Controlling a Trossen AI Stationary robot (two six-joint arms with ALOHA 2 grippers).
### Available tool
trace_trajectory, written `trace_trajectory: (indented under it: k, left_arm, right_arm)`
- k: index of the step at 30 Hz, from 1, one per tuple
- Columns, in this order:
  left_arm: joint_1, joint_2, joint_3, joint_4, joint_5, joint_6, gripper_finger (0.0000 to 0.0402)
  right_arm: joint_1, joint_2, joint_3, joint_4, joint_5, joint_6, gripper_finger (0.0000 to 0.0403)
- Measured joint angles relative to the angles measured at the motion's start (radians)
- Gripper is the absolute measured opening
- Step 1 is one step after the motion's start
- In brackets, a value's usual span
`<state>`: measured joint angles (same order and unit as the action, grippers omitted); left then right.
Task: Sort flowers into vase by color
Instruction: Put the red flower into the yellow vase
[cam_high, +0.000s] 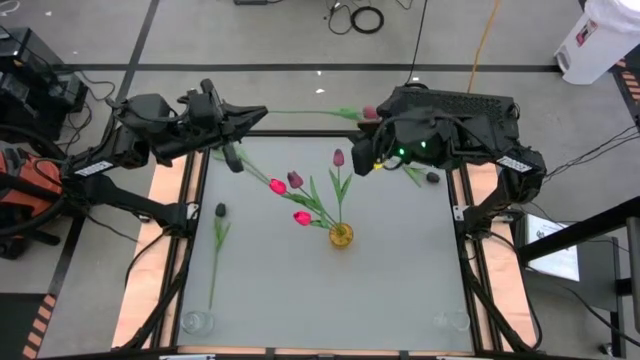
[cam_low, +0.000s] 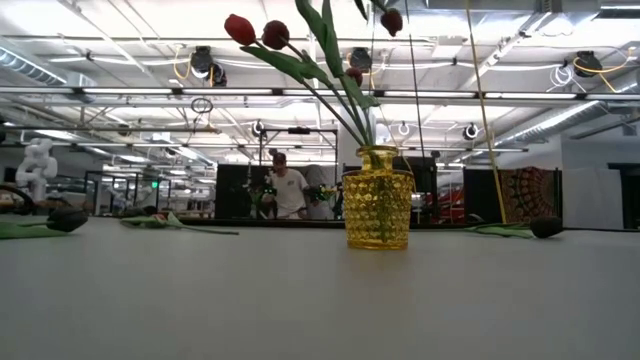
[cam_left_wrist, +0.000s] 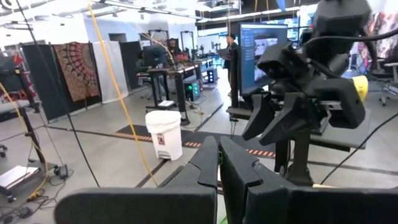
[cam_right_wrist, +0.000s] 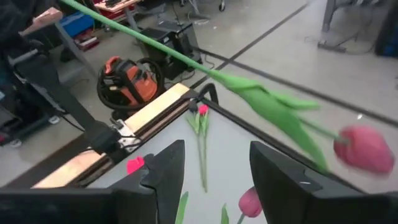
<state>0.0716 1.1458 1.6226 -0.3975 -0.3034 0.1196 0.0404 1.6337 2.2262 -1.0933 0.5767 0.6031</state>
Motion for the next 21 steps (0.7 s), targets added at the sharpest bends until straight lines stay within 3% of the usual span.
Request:
trace_trajectory:
  k: [4, 7, 16, 21]
  left_arm:
    - [0.000, 0.000, 0.000, -0.005, 0.013, 0.001, 0.0002]
    - [0.000, 0.000, 0.000, -0.006, 0.023, 0.001, 0.0002]
    - [0.000, 0.000, 0.000, -0.009, 0.047, -0.001, 0.0002]
    - [0.000, 0.000, 0.000, -0.009, 0.047, -0.002, 0.0002]
  right_arm:
    - [0.063, -0.009, -0.045, -0.011, 0.150, -0.013, 0.0176]
    - [0.088, -0.055, -0.106, -0.017, 0.199, -0.020, 0.0176]
    - [0.112, -0.356, -0.357, 0.012, 0.210, -0.062, 0.0176]
    - [0.112, -0.555, -0.630, 0.226, 0.185, -0.069, 0.0176]
